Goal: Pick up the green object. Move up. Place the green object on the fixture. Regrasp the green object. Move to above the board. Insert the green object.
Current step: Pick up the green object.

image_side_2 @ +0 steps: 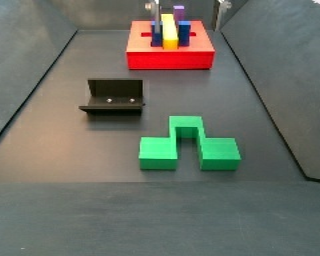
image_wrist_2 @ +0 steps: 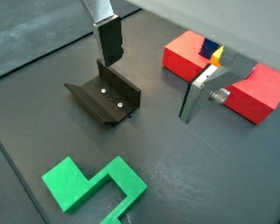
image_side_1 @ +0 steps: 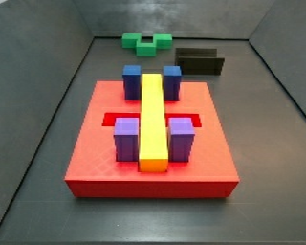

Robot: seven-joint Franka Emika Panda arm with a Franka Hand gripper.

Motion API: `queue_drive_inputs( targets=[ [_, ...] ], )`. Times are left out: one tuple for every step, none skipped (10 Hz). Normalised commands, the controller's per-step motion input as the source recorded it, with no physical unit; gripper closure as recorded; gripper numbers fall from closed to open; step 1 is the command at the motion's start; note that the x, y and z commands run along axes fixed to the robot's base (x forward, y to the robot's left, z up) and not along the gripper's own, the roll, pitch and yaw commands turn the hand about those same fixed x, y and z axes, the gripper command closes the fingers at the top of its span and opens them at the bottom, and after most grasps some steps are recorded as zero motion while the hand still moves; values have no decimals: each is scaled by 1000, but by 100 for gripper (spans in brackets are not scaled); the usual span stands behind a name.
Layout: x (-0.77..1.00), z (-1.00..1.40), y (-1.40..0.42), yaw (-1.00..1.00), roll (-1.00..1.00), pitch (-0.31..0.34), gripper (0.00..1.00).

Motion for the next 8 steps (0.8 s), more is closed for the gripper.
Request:
queue_drive_inputs(
  targets=[
    [509,-489,-40,0,56,0,0],
    [620,-620,-60,0,127,-66,0],
    [726,-660,-31,0,169,-34,0],
    [426,-629,-9,0,314,0,0],
    [29,-666,0,-3,356,0,0],
    [-54,-711,11,-54,281,0,0],
    [-246,-740,191,-117,77,27,0],
    [-303,-726,220,-160,20,49,0]
  ],
)
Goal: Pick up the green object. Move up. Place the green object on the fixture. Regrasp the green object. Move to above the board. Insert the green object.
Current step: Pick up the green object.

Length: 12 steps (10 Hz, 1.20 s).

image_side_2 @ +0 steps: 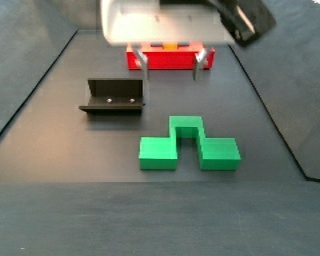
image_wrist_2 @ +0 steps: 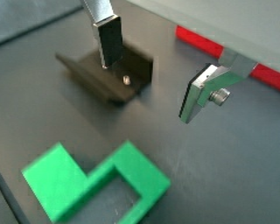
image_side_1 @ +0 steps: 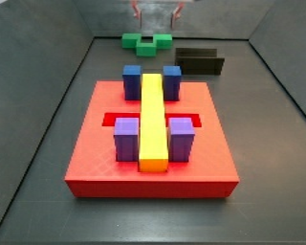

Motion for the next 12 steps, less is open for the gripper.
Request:
queue_drive_inputs(
  targets=[
    [-331,-714,240,-197,23,54,0],
    [-271,-606,280,-240,37,64,0],
    [-57,-454,223,-214,33,83,0],
    [71,-357,191,-160,43,99,0],
    [140,-311,303,-77,1,91,0],
    [49,-271,394,-40,37,84,0],
    [-23,-114,440,-109,0,83,0],
    [-29,-146,151,-57,0,59,0],
    [-20,-226,0,-9,0,33,0],
    [-31,-323,-37,0,0,21,0],
    [-134,-380,-29,0,-30,0,0],
    [-43,-229,0,0,-16,0,0]
  ],
)
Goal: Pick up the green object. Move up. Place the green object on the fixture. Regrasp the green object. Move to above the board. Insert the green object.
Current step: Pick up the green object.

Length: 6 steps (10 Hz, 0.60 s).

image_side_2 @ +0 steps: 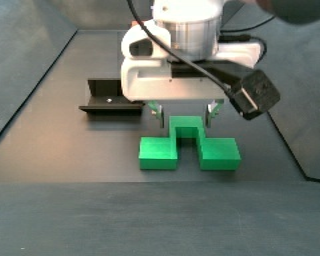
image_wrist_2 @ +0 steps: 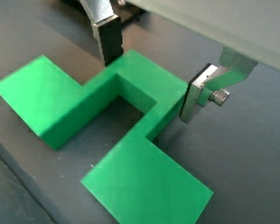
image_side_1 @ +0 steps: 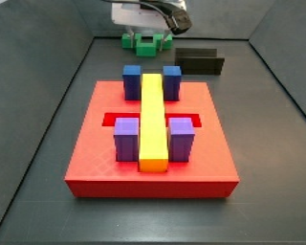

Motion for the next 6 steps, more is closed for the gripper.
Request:
queue_drive_inputs(
  targets=[
    [0,-151,0,0,-17,3,0],
    [0,-83,11,0,-10,3,0],
    [0,-31,0,0,0,0,0],
    [0,0,0,0,0,0,0],
    [0,0,0,0,0,0,100],
    [0,0,0,0,0,0,100]
  ],
)
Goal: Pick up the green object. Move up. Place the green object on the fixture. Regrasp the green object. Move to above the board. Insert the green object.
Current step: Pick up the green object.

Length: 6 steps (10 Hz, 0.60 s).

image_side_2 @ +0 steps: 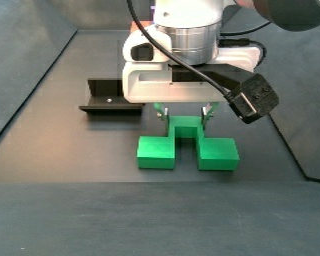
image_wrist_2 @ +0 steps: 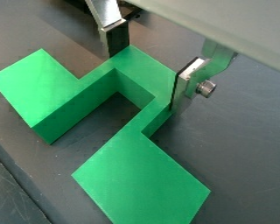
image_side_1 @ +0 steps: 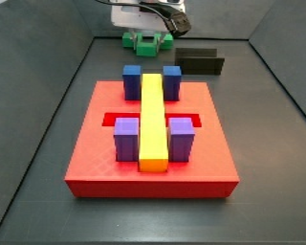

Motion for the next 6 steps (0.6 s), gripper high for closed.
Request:
queue_drive_inputs(
  targets=[
    [0,0,0,0,0,0,100],
    [0,0,0,0,0,0,100],
    [0,0,0,0,0,0,100],
    [0,0,0,0,0,0,100],
    [0,0,0,0,0,0,100],
    [0,0,0,0,0,0,100]
  ],
)
